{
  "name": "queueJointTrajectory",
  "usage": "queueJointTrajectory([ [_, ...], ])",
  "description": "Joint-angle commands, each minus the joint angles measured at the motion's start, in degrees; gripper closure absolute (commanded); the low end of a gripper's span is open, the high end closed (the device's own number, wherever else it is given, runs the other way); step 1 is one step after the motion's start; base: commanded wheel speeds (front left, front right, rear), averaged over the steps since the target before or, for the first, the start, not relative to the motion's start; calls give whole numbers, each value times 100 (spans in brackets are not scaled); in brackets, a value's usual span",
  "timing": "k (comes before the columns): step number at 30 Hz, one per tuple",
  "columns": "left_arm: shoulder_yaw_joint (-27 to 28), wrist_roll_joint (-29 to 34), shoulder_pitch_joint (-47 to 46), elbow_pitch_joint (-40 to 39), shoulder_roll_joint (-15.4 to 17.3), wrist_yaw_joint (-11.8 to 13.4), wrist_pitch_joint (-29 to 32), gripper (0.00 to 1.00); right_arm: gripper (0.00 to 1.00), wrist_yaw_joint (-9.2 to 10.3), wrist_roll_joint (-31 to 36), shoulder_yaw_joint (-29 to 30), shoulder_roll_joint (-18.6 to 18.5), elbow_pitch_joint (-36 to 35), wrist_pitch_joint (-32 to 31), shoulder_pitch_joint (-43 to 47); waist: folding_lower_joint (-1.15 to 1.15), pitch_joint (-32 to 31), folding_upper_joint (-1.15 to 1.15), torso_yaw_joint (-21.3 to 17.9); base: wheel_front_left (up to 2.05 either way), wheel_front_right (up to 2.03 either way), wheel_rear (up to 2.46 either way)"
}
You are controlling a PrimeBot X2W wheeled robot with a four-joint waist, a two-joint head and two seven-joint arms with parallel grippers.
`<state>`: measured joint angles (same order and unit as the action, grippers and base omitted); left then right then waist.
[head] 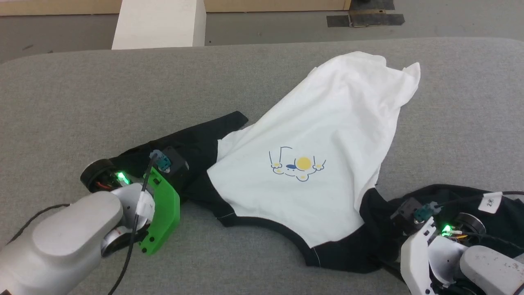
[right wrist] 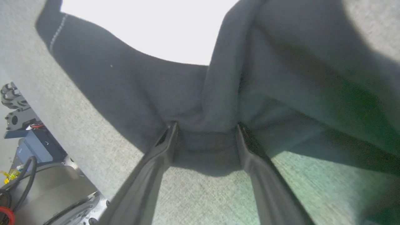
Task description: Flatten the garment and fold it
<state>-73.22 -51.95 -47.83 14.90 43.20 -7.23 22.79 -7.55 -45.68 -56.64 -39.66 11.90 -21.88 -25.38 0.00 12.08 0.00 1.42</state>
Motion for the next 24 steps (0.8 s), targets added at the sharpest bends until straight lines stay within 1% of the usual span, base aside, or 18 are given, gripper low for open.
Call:
queueJointTrajectory([
  [1, 5, 7, 112, 22, -20, 22, -101, 100, 100, 6, -36, -265, 174, 211, 116, 156, 0, -48, 0, -5, 0, 0, 0],
  [3, 31, 13, 179, 14, -8, 28, -288, 100, 100, 6, 21, -247, 117, 215, 523, 69, 0, -136, 0, -20, 0, 0, 0],
  [7, 168, 65, 307, -166, 74, 80, -869, 100, 100, 6, 100, 63, -78, 18, 1302, 21, 0, -405, 0, -37, 0, 0, 0],
  [10, 426, 41, 339, -453, 262, 213, -1362, 100, 100, 6, 182, 421, -315, -366, 1676, 69, 0, -625, 0, -51, 0, 0, 0],
  [12, 581, 73, 289, -684, 429, 317, -1571, 100, 100, 6, 217, 747, -460, -682, 1832, 102, 0, -746, 0, -46, 0, 0, 0],
  [16, 1008, 67, 84, -1193, 707, 575, -1975, 100, 100, 6, 332, 1535, -669, -1247, 1865, 102, 0, -920, 0, -24, 0, 0, 0],
  [19, 1289, 103, -169, -1438, 827, 697, -2162, 100, 100, 6, 383, 2163, -675, -1503, 1812, 75, 0, -990, 0, 17, 0, 0, 0],
  [21, 1412, 120, -354, -1494, 850, 723, -2174, 100, 100, 6, 546, 2525, -677, -1590, 1741, -19, 0, -1011, 0, 43, 0, 0, 0],
  [24, 1564, 193, -709, -1479, 769, 734, -2159, 100, 100, 6, 696, 3028, -570, -1613, 1610, -245, 0, -1003, 0, 81, 0, 0, 0],
])
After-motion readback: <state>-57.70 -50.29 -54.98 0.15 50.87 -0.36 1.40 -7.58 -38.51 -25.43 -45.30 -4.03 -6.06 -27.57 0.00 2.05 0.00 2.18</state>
